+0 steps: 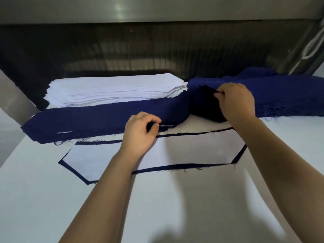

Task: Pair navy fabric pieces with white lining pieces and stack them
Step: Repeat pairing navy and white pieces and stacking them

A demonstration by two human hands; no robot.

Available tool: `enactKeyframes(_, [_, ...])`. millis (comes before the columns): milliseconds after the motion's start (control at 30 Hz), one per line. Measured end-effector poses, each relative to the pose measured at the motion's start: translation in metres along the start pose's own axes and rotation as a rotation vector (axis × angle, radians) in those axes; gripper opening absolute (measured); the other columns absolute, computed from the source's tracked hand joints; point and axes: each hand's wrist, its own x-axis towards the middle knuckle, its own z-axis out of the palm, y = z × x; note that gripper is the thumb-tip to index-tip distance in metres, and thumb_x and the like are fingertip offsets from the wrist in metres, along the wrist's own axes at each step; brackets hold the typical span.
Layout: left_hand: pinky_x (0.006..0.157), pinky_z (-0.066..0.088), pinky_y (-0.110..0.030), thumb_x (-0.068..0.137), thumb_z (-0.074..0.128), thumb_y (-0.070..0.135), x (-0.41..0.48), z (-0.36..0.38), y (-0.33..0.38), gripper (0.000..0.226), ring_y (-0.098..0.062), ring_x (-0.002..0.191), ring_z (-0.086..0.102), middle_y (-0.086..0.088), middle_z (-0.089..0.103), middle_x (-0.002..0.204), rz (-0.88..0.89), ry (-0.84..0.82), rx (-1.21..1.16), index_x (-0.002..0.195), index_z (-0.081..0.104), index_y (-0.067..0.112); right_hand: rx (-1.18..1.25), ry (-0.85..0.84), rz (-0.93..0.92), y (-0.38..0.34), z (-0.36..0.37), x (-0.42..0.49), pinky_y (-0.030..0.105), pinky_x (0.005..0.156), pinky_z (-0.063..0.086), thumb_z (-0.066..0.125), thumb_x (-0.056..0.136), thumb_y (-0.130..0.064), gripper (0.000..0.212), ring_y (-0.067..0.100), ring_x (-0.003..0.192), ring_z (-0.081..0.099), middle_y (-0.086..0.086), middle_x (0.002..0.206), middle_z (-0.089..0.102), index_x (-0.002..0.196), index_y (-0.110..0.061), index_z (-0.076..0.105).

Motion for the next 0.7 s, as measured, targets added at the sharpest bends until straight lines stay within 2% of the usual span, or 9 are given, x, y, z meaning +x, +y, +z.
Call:
enactKeyframes(67, [0.096,0.039,-0.035,0.090,0.061,0.009,-0.003,-0.001,-0.002,0.016,-0.024,0.102,0.052,0.001,0.065,0.104,0.022,0.009,-0.010,0.101,0.072,0.014,0.134,0.044,0.045,0.003,-0.001,0.001,0.034,0.070,0.036,0.055,0.093,-0.025,0.020,0.029,0.092,0.054,0.012,0.102,0.062,0.104,-0.010,0.063])
enactKeyframes(200, [0.093,0.038,-0.030,0.090,0.060,0.007,-0.005,-0.006,-0.002,0.016,-0.020,0.098,0.053,0.003,0.064,0.100,0.032,0.052,-0.047,0.099,0.072,0.013,0.434,0.098,0.137,0.008,-0.004,0.004,0.032,0.075,0.041,0.068,0.083,-0.027,0.020,0.019,0.087,0.054,0.004,0.093,0.061,0.093,-0.010,0.064])
enactKeyframes(333, [0.095,0.040,-0.036,0.091,0.059,0.007,-0.007,-0.004,0.001,0.017,-0.022,0.100,0.053,0.002,0.065,0.100,0.016,0.048,-0.091,0.101,0.072,0.013,0.587,0.113,0.158,0.006,-0.011,0.004,0.040,0.074,0.046,0.057,0.092,-0.027,0.027,0.021,0.075,0.053,0.008,0.075,0.058,0.082,-0.003,0.063])
enactKeyframes(467, [0.100,0.037,-0.046,0.093,0.057,0.011,-0.008,-0.003,0.001,0.019,-0.022,0.105,0.050,0.008,0.064,0.098,-0.026,0.081,-0.115,0.106,0.070,0.018,0.367,0.149,0.059,-0.004,-0.016,0.002,0.030,0.073,0.037,0.049,0.096,-0.022,0.021,0.017,0.081,0.051,0.006,0.090,0.061,0.100,-0.009,0.065])
enactKeyframes(567, [0.100,0.038,-0.048,0.095,0.054,0.011,-0.009,-0.003,0.000,0.026,-0.021,0.104,0.054,0.015,0.062,0.093,0.009,0.104,-0.182,0.118,0.061,0.022,0.160,0.255,-0.067,-0.023,-0.024,-0.006,0.038,0.076,0.040,0.046,0.098,-0.024,0.027,0.030,0.089,0.053,0.014,0.097,0.064,0.104,-0.006,0.065])
enactKeyframes(633, [0.099,0.042,-0.037,0.096,0.051,0.012,-0.010,-0.003,0.002,0.036,-0.014,0.099,0.058,0.015,0.063,0.092,0.061,0.127,-0.315,0.128,0.046,0.027,0.060,0.275,-0.220,-0.040,-0.026,-0.016,0.044,0.077,0.039,0.044,0.098,-0.023,0.029,0.035,0.089,0.053,0.017,0.097,0.064,0.102,-0.003,0.066])
enactKeyframes(700, [0.090,0.043,-0.021,0.096,0.047,0.016,-0.012,-0.004,0.005,0.044,-0.008,0.094,0.060,0.008,0.065,0.093,0.122,0.157,-0.425,0.134,0.035,0.032,0.029,0.234,-0.385,-0.057,-0.020,-0.032,0.044,0.076,0.035,0.044,0.098,-0.022,0.030,0.036,0.088,0.054,0.018,0.095,0.065,0.098,-0.003,0.067])
